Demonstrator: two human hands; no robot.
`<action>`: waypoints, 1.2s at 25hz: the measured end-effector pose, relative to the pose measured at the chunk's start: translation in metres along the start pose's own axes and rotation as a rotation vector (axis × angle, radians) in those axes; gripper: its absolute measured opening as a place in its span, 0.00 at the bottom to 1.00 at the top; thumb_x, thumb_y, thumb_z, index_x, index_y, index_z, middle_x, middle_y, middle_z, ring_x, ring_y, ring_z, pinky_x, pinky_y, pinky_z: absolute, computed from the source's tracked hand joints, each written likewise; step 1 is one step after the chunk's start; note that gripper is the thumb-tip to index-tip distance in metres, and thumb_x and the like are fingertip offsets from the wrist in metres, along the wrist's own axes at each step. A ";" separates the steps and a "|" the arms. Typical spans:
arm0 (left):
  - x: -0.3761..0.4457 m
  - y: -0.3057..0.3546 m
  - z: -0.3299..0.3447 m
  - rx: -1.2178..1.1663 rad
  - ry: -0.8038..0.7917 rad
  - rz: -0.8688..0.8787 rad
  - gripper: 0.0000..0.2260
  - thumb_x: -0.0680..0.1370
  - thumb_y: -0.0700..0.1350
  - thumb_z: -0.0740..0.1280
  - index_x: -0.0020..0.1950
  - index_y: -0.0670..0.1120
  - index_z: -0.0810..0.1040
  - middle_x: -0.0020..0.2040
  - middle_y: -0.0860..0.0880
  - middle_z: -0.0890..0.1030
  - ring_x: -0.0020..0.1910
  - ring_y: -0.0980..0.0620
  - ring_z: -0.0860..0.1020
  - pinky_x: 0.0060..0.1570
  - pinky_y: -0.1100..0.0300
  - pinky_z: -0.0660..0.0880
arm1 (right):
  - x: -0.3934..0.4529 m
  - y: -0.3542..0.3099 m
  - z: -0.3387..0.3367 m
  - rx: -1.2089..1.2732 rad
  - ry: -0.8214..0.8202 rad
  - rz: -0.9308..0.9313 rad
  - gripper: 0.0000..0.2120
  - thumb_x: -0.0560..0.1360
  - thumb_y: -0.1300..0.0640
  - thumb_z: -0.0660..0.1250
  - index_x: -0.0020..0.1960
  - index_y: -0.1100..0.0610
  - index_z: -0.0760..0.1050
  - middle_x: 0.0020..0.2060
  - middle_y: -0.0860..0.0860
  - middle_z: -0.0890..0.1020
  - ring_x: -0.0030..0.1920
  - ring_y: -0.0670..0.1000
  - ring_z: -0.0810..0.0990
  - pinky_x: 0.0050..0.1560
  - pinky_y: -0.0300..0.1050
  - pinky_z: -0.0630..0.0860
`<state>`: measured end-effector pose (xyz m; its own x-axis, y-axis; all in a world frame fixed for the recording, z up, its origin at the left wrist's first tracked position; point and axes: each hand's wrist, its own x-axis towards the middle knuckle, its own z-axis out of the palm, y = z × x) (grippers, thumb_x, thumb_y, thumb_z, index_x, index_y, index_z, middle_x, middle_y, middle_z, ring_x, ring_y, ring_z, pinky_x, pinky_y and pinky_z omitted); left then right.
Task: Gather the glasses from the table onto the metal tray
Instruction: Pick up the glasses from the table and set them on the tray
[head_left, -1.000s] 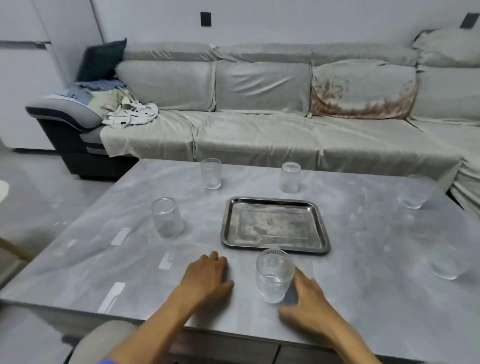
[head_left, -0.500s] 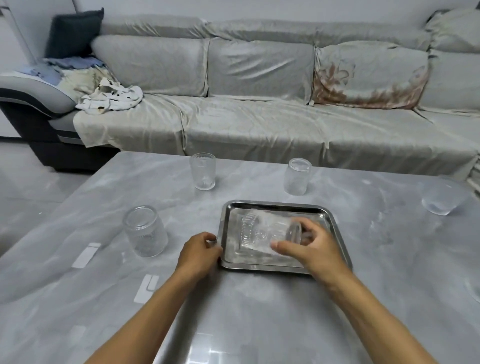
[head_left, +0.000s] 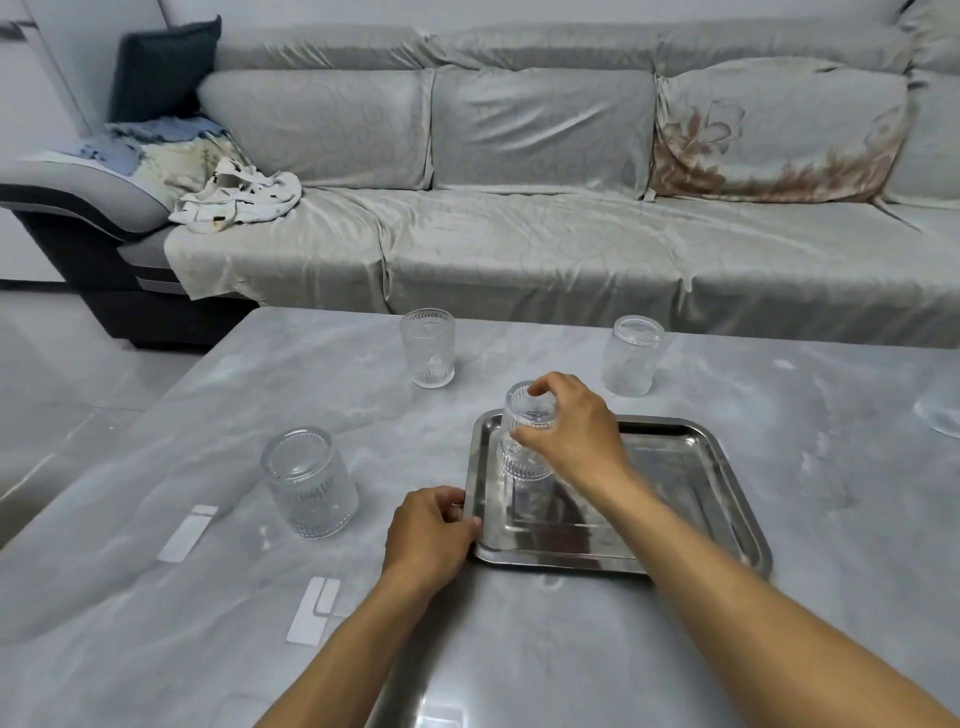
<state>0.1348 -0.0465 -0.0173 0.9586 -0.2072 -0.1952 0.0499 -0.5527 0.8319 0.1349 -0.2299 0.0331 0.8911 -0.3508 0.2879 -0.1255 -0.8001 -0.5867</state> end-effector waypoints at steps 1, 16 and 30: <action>0.001 0.000 0.000 0.003 -0.002 0.001 0.09 0.71 0.42 0.72 0.37 0.57 0.83 0.29 0.53 0.78 0.30 0.53 0.74 0.38 0.57 0.74 | 0.002 0.000 0.002 0.002 0.003 -0.014 0.21 0.66 0.48 0.76 0.55 0.52 0.75 0.56 0.47 0.80 0.51 0.52 0.79 0.44 0.43 0.70; -0.005 0.003 -0.097 0.431 0.768 0.151 0.36 0.64 0.49 0.74 0.70 0.51 0.65 0.69 0.42 0.70 0.64 0.36 0.70 0.58 0.39 0.69 | -0.109 -0.007 -0.023 0.141 0.032 -0.110 0.16 0.71 0.61 0.71 0.58 0.56 0.77 0.62 0.50 0.76 0.60 0.52 0.77 0.60 0.52 0.76; -0.023 0.056 -0.012 -0.109 0.133 0.335 0.34 0.54 0.60 0.80 0.56 0.54 0.73 0.50 0.55 0.83 0.48 0.55 0.82 0.49 0.54 0.80 | -0.124 0.016 -0.037 -0.150 -0.173 -0.091 0.12 0.70 0.55 0.68 0.53 0.52 0.78 0.52 0.47 0.81 0.54 0.52 0.77 0.54 0.48 0.73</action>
<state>0.1191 -0.0625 0.0399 0.9544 -0.2514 0.1606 -0.2503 -0.3815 0.8898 0.0057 -0.2174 0.0159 0.9616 -0.1958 0.1924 -0.0934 -0.8924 -0.4414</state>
